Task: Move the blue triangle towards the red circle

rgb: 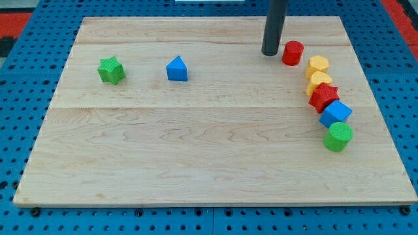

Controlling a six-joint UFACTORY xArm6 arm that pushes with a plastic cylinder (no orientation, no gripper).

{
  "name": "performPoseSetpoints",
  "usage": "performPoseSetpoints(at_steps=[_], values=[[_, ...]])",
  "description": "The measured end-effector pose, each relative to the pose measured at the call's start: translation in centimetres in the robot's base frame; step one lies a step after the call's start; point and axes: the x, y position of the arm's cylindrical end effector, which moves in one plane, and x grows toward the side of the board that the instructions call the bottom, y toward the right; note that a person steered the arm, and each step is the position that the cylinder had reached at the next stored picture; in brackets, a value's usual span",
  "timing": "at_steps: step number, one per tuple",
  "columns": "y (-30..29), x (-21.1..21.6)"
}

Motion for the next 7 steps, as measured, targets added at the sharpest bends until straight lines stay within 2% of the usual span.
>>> performPoseSetpoints(at_steps=[3,4,5,6,7], values=[[5.1,0.0],[2.4,0.0],[-3.1,2.5],[-7.8,7.9],[-15.3,11.3]])
